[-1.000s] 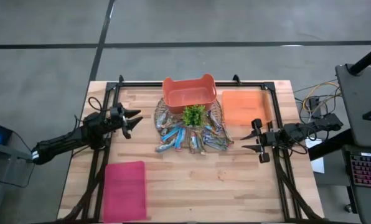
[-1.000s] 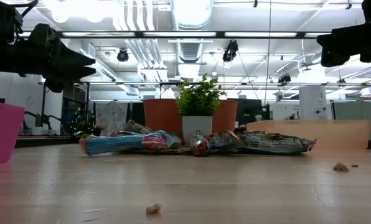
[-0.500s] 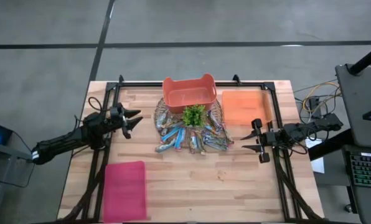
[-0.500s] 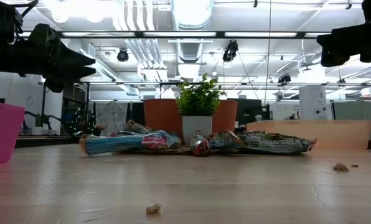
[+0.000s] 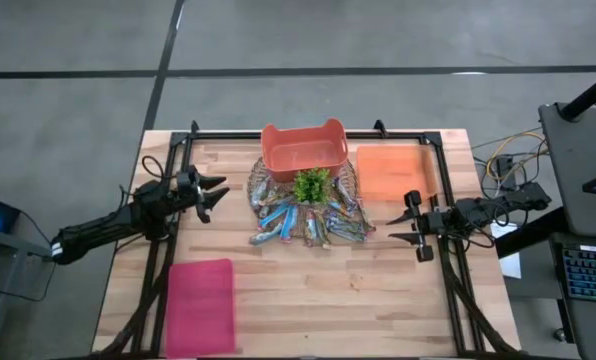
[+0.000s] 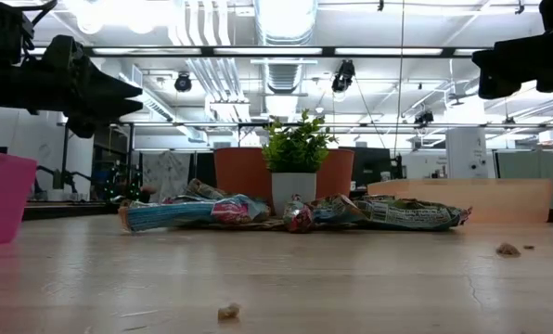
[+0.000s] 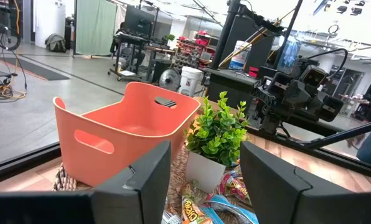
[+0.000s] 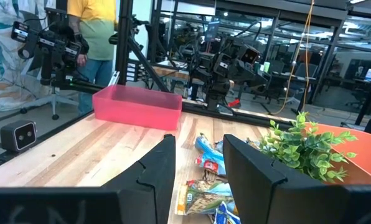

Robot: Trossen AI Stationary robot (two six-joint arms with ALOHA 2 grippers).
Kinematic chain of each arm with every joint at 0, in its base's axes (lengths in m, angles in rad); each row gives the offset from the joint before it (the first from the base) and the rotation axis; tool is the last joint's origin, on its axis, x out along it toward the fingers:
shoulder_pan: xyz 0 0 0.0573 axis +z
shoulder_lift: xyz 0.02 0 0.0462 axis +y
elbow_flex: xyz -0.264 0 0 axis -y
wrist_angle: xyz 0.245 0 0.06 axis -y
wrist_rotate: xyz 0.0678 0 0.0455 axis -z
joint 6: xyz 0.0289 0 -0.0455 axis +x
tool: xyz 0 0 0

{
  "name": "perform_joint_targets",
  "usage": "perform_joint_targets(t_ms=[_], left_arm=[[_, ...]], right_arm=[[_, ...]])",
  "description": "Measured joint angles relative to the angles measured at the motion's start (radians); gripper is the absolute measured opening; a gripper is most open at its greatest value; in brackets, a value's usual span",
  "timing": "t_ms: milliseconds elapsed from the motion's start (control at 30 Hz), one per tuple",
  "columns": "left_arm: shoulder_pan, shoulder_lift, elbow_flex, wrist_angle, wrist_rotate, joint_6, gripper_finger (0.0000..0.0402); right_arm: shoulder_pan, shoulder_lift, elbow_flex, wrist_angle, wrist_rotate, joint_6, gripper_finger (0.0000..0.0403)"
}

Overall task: Pick and place Granola Bars by type
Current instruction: Put the blue granola bar into the dark orange bin

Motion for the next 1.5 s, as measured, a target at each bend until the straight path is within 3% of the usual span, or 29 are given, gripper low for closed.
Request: perform_joint_targets(t_ms=[200, 433, 667, 767, 1033, 1233, 1500], left_arm=[[0.000, 0.000, 0.000, 0.000, 0.000, 0.000, 0.0174], [0.000, 0.000, 0.000, 0.000, 0.000, 0.000, 0.0174], [0.000, 0.000, 0.000, 0.000, 0.000, 0.000, 0.0174], [0.000, 0.000, 0.000, 0.000, 0.000, 0.000, 0.0174], [0.000, 0.000, 0.000, 0.000, 0.000, 0.000, 0.0174], [0.000, 0.000, 0.000, 0.000, 0.000, 0.000, 0.0174], [0.000, 0.000, 0.000, 0.000, 0.000, 0.000, 0.0174]], right_arm=[[0.000, 0.000, 0.000, 0.002, -0.001, 0.038, 0.0123], [0.000, 0.000, 0.000, 0.130, -0.056, 0.163, 0.0128], [0.000, 0.046, 0.091, 0.104, -0.130, 0.156, 0.0187], [0.000, 0.112, 0.179, 0.065, -0.126, 0.153, 0.0219], [0.000, 0.402, 0.516, -0.011, 0.018, 0.233, 0.0276], [0.000, 0.623, 0.818, -0.299, 0.095, 0.229, 0.0292], [-0.005, 0.905, 1.151, -0.648, 0.191, 0.234, 0.0283]])
